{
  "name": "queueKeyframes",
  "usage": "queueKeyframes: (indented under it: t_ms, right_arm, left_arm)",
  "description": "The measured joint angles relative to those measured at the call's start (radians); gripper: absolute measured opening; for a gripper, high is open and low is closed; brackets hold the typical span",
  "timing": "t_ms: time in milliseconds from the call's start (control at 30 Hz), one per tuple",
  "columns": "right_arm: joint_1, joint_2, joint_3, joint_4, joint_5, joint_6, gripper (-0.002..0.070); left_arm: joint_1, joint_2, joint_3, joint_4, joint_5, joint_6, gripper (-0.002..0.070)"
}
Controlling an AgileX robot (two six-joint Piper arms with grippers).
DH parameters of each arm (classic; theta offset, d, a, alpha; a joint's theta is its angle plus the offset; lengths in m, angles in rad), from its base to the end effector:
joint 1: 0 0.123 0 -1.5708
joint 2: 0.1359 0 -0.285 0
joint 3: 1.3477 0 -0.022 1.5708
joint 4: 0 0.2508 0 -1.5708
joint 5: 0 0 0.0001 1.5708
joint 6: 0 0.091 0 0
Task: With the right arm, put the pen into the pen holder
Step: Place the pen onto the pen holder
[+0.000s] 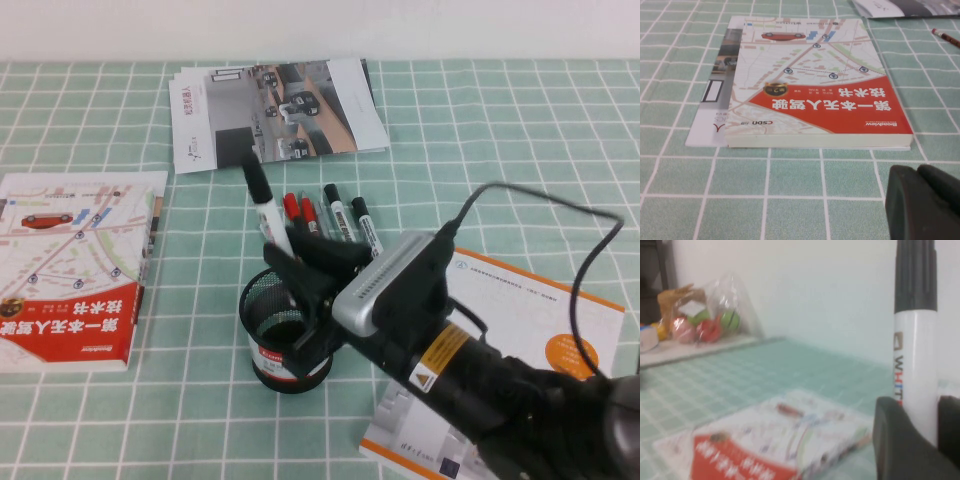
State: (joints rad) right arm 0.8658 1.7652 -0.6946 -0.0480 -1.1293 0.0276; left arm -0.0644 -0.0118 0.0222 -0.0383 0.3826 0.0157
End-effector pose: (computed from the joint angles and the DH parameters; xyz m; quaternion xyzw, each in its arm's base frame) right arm 0.2171 0.2613 0.2091 -0.2871 0.5875 0.3326 0.6795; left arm 0.0521 -0.0047 0.1720 0.0222 0.8062 -0.0307 0.5905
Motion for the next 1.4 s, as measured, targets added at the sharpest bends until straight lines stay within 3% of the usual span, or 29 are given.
queueKeyframes:
  t_ms: [600,900,1100,1233,1400]
  right_arm:
    - [0.0,0.13,-0.029,-0.037,0.0,0.056,0.0126]
    - [0.0,0.13,-0.029,-0.023,0.0,0.056,0.0272]
    - [0.0,0.071,-0.03,-0.022,0.007,0.056,0.0298]
    - [0.0,-0.05,-0.03,-0.03,0.159,0.056,0.0253]
    - [0.0,-0.272,-0.03,-0.084,0.546,0.056,0.0063]
  left_arm:
    - [0.0,0.0,0.0,0.0,0.0,0.0,-0.0004]
    - [0.0,0.0,0.0,0.0,0.0,0.0,-0.0004]
    - [0.0,0.0,0.0,0.0,0.0,0.0,-0.0004]
    - [0.0,0.0,0.0,0.0,0.0,0.0,-0.0004]
    - [0.0,0.0,0.0,0.0,0.0,0.0,-0.0004]
